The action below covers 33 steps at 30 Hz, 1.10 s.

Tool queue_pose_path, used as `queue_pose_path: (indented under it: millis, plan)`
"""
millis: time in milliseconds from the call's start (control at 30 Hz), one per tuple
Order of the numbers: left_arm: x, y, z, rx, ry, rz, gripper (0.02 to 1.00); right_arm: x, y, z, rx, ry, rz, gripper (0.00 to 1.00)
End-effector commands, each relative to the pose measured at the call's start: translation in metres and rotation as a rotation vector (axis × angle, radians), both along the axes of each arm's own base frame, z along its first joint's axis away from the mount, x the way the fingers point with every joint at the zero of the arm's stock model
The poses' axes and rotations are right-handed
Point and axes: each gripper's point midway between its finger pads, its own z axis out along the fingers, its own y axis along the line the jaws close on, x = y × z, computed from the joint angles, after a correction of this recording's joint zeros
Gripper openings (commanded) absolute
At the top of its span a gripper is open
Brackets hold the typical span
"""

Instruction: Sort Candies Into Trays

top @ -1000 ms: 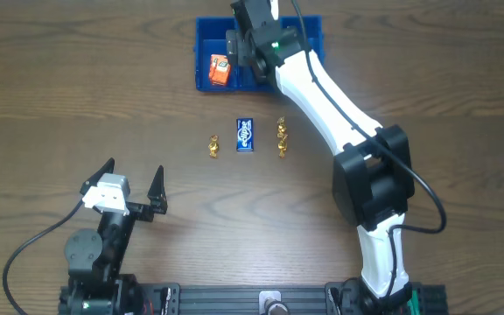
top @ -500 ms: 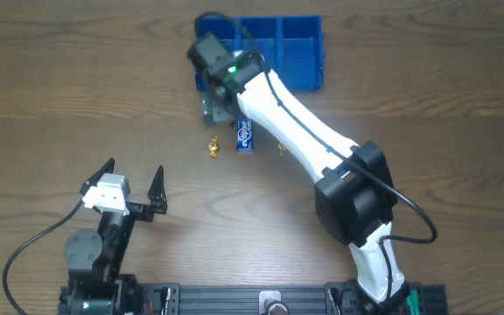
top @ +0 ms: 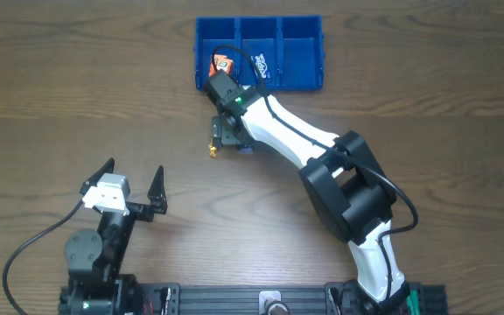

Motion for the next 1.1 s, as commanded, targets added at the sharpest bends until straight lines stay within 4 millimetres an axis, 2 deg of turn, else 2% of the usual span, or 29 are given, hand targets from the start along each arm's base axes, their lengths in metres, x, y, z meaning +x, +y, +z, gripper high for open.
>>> queue_pose_path:
  millis: [33,100,133,167,267,400,567,667,733,800,967,1100]
  plan:
    - [-0.001,-0.003,-0.016,0.013,0.04,-0.022,0.998,-0.008,-0.009,-0.02,-0.028,0.042,-0.029,1.0]
    - [-0.001,-0.003,-0.016,0.013,0.04,-0.022,0.996,-0.007,-0.008,-0.02,-0.026,0.039,-0.029,0.969]
    - [-0.001,-0.003,-0.016,0.013,0.04,-0.022,0.998,-0.007,-0.008,-0.02,-0.024,0.037,-0.029,0.897]
    - [-0.001,-0.003,-0.016,0.013,0.04,-0.022,0.996,-0.006,-0.007,-0.02,-0.022,0.034,-0.029,0.737]
    - [-0.001,-0.003,-0.016,0.013,0.04,-0.023,0.998,-0.004,-0.007,-0.021,-0.024,0.027,-0.03,0.443]
    - [-0.001,-0.003,-0.016,0.013,0.04,-0.022,0.998,-0.004,-0.01,-0.022,-0.038,0.023,-0.032,0.36]
    - [-0.001,-0.003,-0.016,0.013,0.04,-0.022,0.998,-0.001,-0.011,-0.022,-0.047,0.011,-0.035,0.194]
    - [-0.001,-0.003,-0.016,0.013,0.04,-0.022,0.998,0.003,-0.009,-0.014,-0.039,-0.004,-0.036,0.176]
    - [-0.001,-0.003,-0.016,0.013,0.04,-0.022,0.998,0.01,-0.009,0.003,-0.042,-0.044,-0.038,0.174]
    - [-0.001,-0.003,-0.016,0.013,0.04,-0.022,0.998,0.021,-0.012,0.03,-0.055,-0.114,-0.04,0.172]
    - [-0.001,-0.003,-0.016,0.013,0.04,-0.022,0.998,0.061,-0.021,0.131,-0.092,-0.374,-0.041,0.172]
    - [-0.001,-0.003,-0.016,0.013,0.04,-0.023,0.996,0.098,-0.03,0.188,-0.082,-0.528,-0.053,0.172]
